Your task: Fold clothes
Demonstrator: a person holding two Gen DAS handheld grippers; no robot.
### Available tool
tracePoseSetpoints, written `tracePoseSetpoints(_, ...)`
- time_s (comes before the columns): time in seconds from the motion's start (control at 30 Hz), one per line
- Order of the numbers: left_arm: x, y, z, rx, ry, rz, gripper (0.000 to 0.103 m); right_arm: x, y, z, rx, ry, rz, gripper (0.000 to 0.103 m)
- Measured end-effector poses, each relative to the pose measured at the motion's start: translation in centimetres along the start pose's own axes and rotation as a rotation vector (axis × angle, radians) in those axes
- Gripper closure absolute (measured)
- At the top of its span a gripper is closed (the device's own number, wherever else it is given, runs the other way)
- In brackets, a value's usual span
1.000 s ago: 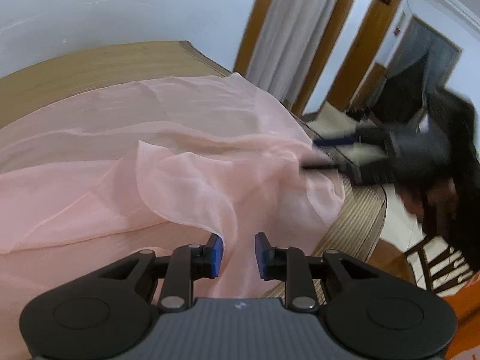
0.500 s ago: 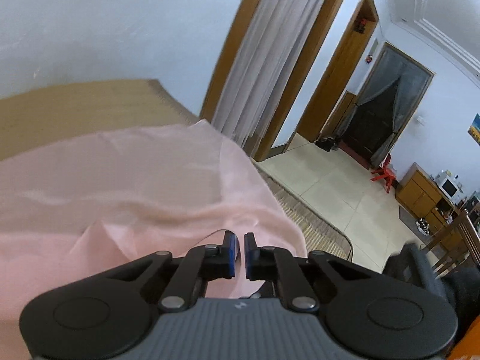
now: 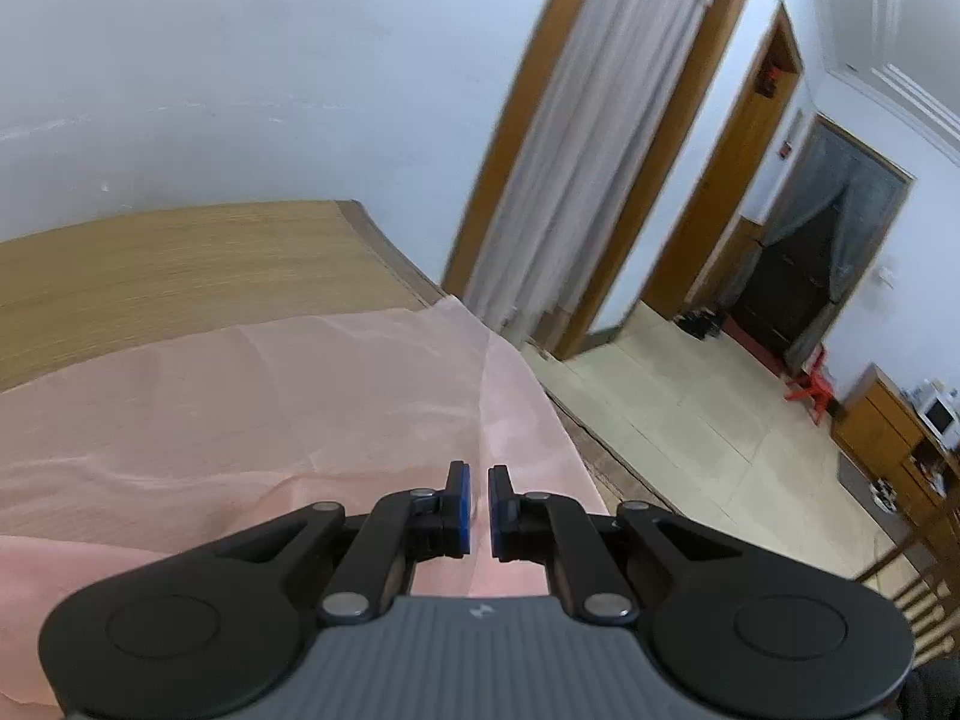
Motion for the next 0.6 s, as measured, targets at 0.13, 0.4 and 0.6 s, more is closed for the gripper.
tracePoseSetpoints(0.13, 0.0, 0.4, -1.4, 0.056, 0.033, -0.064, 0.096, 3.8, 2.8, -1.2, 0.049, -0.010, -0.020, 0.100)
tracePoseSetpoints(0.4, 2.9, -1.4, -6.7, 0.189, 0.058, -0.227, 0.094, 18.5, 6.6, -5.9, 0.214, -0.192, -0.084, 0.100)
tracePoseSetpoints(0.6, 5.7, -6.7, -8.1, 0.173, 0.224, -0.448, 0.092, 32.3, 2.7, -9.5, 0.251, -0.294, -0.193, 0.100)
Point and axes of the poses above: each gripper's, at about its wrist camera, not at the fingertips, and y roughly against the way its jaws point, x to its right, z to its underside, the point moved 1 cm from there along -y, roughly the way its jaws point, and after that the axes turned 8 degrees about -x, right-handed, at the moved point
